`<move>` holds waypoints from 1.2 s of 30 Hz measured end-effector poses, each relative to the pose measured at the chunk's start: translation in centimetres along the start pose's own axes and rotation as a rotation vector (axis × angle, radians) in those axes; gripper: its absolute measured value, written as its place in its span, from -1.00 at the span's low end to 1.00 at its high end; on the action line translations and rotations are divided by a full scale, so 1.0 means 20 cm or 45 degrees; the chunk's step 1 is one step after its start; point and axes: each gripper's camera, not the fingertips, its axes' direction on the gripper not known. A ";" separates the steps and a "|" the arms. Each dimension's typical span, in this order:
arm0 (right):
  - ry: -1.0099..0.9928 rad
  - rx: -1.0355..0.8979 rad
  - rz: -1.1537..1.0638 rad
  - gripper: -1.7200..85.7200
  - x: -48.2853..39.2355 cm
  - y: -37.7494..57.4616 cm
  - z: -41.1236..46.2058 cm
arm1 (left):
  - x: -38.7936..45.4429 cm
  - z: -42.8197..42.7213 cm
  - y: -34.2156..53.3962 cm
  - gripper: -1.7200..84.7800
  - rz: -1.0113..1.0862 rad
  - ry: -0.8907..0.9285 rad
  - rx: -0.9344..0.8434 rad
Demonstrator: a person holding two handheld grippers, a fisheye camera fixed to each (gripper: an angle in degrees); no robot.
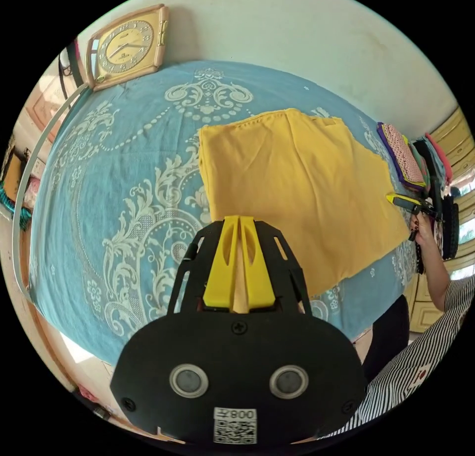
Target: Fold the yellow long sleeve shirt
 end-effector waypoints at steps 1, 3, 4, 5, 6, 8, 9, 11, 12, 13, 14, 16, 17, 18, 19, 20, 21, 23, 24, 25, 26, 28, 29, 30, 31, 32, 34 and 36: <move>-0.020 -0.054 0.026 -0.85 0.02 0.01 0.06 | -0.06 -0.04 0.01 -0.94 -0.046 0.064 0.034; -0.116 -0.018 0.051 -0.84 0.04 0.02 0.04 | -0.13 -0.14 0.07 -0.93 -0.078 0.181 0.107; -0.110 0.042 0.056 -0.83 0.04 0.05 -0.02 | -0.17 -0.20 0.13 -0.92 -0.098 0.213 0.147; -0.078 0.087 0.064 -0.82 0.03 0.09 -0.07 | -0.22 -0.25 0.21 -0.91 -0.128 0.239 0.160; -0.073 0.103 0.074 -0.82 0.03 0.12 -0.09 | -0.24 -0.26 0.25 -0.90 -0.145 0.251 0.163; -0.150 0.137 0.156 -0.81 0.08 0.27 -0.13 | -0.35 -0.28 0.43 -0.84 -0.227 0.306 0.147; -0.178 0.140 0.188 -0.81 0.10 0.32 -0.13 | -0.37 -0.27 0.48 -0.83 -0.250 0.326 0.146; -0.274 0.169 0.339 -0.80 0.18 0.56 -0.12 | -0.45 -0.24 0.63 -0.77 -0.316 0.426 0.131; -0.304 0.184 0.378 -0.80 0.20 0.62 -0.11 | -0.46 -0.23 0.65 -0.76 -0.325 0.441 0.123; -0.364 0.218 0.447 -0.79 0.24 0.73 -0.10 | -0.48 -0.20 0.69 -0.75 -0.335 0.459 0.101; -0.421 0.236 0.499 -0.79 0.26 0.83 -0.08 | -0.49 -0.18 0.71 -0.75 -0.342 0.468 0.079; -0.467 0.232 0.534 -0.80 0.27 0.94 -0.03 | -0.49 -0.14 0.72 -0.74 -0.352 0.502 0.065; -0.479 0.218 0.539 -0.80 0.25 0.98 0.00 | -0.49 -0.12 0.71 -0.75 -0.354 0.533 0.069; -0.485 0.214 0.537 -0.80 0.25 1.00 0.02 | -0.49 -0.11 0.70 -0.75 -0.349 0.534 0.067; -0.492 0.203 0.532 -0.80 0.23 1.02 0.05 | -0.47 -0.10 0.68 -0.76 -0.335 0.505 0.043; -0.498 0.198 0.523 -0.80 0.21 1.03 0.09 | -0.46 -0.09 0.66 -0.78 -0.324 0.484 0.049; -0.496 0.194 0.518 -0.81 0.19 1.03 0.10 | -0.45 -0.09 0.65 -0.79 -0.324 0.486 0.047; -0.503 0.198 0.510 -0.82 0.16 1.04 0.18 | -0.42 -0.07 0.63 -0.83 -0.305 0.488 0.017; -0.508 0.195 0.512 -0.82 0.15 1.04 0.20 | -0.41 -0.07 0.62 -0.84 -0.296 0.484 0.015; -0.518 0.187 0.510 -0.83 0.14 1.04 0.23 | -0.38 -0.08 0.61 -0.86 -0.283 0.476 0.007; -0.526 0.180 0.499 -0.83 0.13 1.04 0.26 | -0.36 -0.09 0.59 -0.87 -0.270 0.478 0.005; -0.512 0.144 0.476 -0.85 0.12 1.04 0.28 | -0.34 -0.12 0.58 -0.89 -0.247 0.477 0.009; -0.505 0.126 0.454 -0.85 0.11 1.03 0.28 | -0.34 -0.15 0.56 -0.89 -0.228 0.479 0.015; -0.503 0.123 0.439 -0.86 0.11 1.03 0.28 | -0.33 -0.16 0.56 -0.89 -0.218 0.480 0.018; -0.508 0.114 0.410 -0.87 0.11 1.02 0.26 | -0.34 -0.19 0.54 -0.90 -0.196 0.479 0.020; -0.524 0.106 0.379 -0.88 0.12 1.01 0.24 | -0.34 -0.21 0.53 -0.90 -0.182 0.483 0.015; -0.542 0.076 0.338 -0.89 0.13 0.99 0.22 | -0.33 -0.22 0.51 -0.90 -0.160 0.501 0.005; -0.545 0.021 0.299 -0.90 0.13 0.97 0.23 | -0.30 -0.20 0.51 -0.91 -0.140 0.516 -0.026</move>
